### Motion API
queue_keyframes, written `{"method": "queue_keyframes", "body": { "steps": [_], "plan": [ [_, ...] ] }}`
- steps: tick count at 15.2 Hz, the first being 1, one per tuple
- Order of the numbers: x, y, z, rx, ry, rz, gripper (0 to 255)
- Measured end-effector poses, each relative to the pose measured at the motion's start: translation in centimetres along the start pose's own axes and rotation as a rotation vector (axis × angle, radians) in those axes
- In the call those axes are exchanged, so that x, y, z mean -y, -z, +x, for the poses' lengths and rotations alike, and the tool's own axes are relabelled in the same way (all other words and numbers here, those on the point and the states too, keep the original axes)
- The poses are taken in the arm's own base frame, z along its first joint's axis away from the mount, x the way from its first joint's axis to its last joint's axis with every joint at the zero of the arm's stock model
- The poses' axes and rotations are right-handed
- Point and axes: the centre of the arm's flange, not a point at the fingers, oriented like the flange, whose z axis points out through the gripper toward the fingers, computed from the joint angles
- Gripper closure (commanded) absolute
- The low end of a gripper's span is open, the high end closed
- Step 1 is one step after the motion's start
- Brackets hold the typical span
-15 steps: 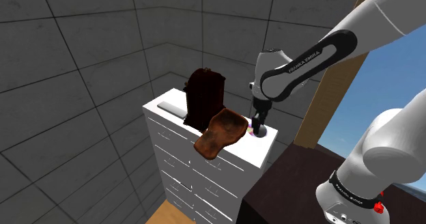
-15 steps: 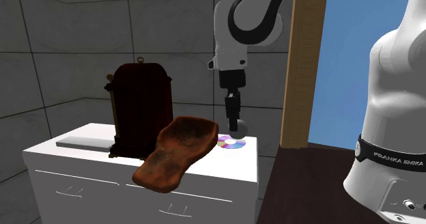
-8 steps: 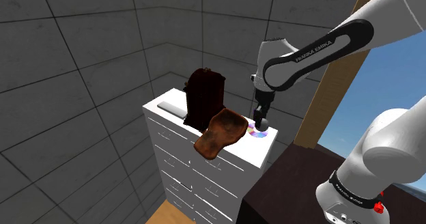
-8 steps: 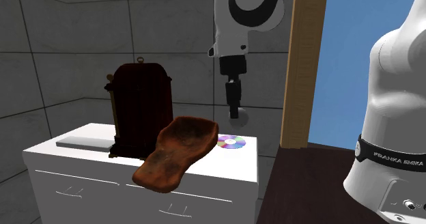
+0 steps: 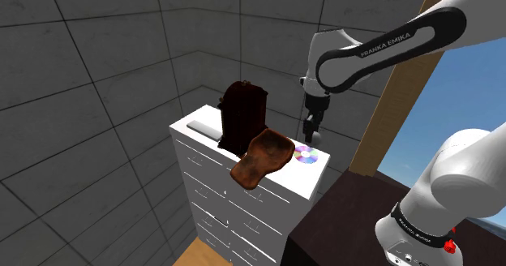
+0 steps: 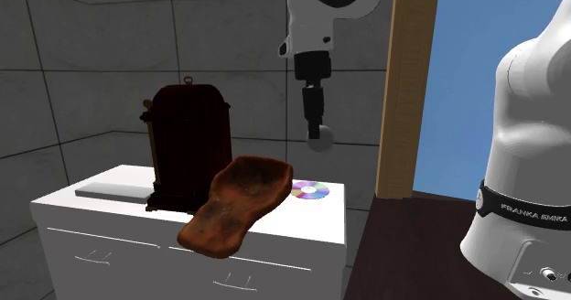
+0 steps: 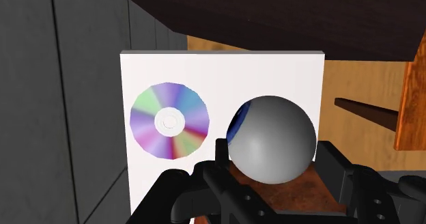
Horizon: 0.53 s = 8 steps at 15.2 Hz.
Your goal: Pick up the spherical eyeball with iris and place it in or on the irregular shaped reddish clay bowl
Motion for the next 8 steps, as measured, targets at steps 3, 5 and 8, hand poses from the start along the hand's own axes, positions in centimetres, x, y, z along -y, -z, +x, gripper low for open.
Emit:
{"method": "queue_keyframes", "body": {
  "steps": [3, 5, 8],
  "plan": [
    [0.1, 1.5, -0.1, 0.0, 0.0, 0.0, 255],
    [0.2, 2.4, -0.2, 0.0, 0.0, 0.0, 255],
    [1.3, 3.0, 2.3, 0.0, 0.0, 0.0, 255]
  ]
}}
